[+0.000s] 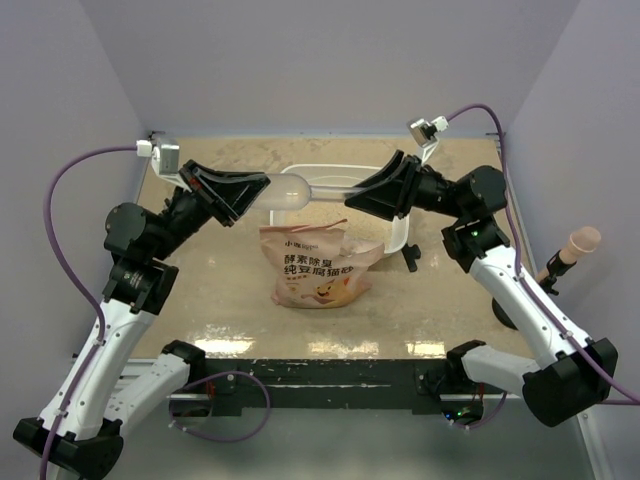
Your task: Fill the litter box with clean litter
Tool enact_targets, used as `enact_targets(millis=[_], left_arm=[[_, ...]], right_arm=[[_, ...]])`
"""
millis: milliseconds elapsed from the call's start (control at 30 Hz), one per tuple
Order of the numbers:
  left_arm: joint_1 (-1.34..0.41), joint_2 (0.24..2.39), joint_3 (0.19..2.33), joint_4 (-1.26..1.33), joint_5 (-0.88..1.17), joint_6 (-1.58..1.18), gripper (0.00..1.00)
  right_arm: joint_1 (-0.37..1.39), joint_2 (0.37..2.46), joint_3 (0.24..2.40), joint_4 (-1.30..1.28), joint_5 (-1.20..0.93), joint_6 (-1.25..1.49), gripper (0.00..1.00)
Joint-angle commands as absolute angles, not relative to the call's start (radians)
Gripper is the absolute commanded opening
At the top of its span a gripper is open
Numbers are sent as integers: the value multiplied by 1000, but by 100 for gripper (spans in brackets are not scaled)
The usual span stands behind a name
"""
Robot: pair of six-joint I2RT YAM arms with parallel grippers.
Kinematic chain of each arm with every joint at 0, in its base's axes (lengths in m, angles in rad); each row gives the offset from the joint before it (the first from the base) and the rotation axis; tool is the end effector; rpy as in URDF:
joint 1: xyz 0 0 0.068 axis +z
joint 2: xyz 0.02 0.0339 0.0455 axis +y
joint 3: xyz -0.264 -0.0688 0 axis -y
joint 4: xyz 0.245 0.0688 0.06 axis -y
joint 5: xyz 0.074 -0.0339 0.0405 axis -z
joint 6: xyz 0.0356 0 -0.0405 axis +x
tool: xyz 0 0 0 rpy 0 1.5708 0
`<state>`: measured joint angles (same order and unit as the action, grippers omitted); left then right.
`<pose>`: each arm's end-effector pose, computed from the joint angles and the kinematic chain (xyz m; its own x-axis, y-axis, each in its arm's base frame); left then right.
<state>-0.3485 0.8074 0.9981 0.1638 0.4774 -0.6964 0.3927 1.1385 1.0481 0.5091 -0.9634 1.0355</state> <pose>0.1502 -0.0720 0.4463 -0.2041 -0.5320 -0.8218 0.7527 0.4515 -0.4792 0.2151 0.1208 0.4292 -0.5924 0.2860 -0.7532 -0.7880 -0.0113 0.6155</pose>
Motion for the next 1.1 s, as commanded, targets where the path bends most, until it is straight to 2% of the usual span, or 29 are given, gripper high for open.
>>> enact_targets(millis=[0,233,367,533,633,667,767,833,867,967,1000,1033,1067], left_arm=[[-348,795,997,213,489,-696,0],[-348,787,994,204,483,-689,0],[-350,790,989,210,483,-690,0],[-348,790,983,219,486,-695,0],[-348,788,979,218,483,-693,0],[-348,785,979,216,483,-692,0],[-348,782,971,203,474,-684,0],[-350,782,974,184,463,-673,19],[-348,775,973,181,465,-666,36],[-350,775,988,143,492,-643,55],[-348,776,995,126,505,-635,57],[-350,776,1015,108,526,-626,67],[-348,773,1022,63,535,-603,70]], right_arm=[[397,1120,1103,525,-968,1003,52],[397,1123,1106,549,-973,1023,49],[399,1124,1098,572,-971,1041,40],[402,1124,1091,592,-974,1055,37],[406,1123,1085,612,-974,1068,25],[408,1124,1081,614,-971,1069,15],[413,1124,1077,621,-973,1077,0],[413,1120,1075,620,-969,1077,0],[413,1111,1077,608,-968,1069,0],[413,1092,1110,489,-942,1002,0],[411,1079,1124,448,-930,982,0],[408,1072,1143,349,-914,954,0],[407,1065,1185,286,-896,893,0]])
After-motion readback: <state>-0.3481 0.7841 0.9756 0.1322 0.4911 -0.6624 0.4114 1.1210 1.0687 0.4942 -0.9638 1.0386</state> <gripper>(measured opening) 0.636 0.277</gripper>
